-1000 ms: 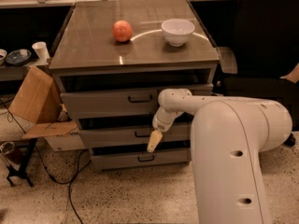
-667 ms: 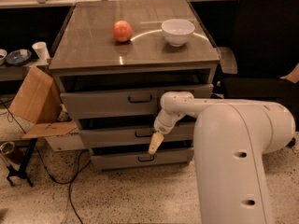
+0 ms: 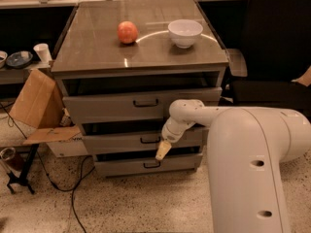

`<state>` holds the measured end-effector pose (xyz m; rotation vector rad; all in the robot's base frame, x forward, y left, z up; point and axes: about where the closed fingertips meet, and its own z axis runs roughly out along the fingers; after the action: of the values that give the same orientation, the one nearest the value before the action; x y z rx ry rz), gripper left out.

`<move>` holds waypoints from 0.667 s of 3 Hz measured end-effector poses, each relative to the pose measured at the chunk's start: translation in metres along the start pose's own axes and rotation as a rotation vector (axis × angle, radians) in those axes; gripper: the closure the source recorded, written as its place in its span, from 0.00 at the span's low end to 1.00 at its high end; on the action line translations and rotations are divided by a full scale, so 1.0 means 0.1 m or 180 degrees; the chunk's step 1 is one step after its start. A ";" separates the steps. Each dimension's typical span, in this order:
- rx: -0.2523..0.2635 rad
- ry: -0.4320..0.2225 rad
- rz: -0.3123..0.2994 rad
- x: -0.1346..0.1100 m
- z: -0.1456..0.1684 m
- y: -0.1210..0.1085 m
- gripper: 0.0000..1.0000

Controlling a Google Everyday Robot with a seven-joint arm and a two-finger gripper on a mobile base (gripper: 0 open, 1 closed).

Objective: Open middle drawer

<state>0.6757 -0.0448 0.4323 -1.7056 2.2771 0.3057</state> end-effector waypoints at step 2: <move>0.0001 0.0001 -0.0012 0.06 -0.08 0.05 0.65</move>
Offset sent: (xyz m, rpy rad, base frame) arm -0.0479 -0.0322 0.0028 0.0091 0.0000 -0.0070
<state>0.6681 -0.0515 0.4372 -1.7099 2.2737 0.3042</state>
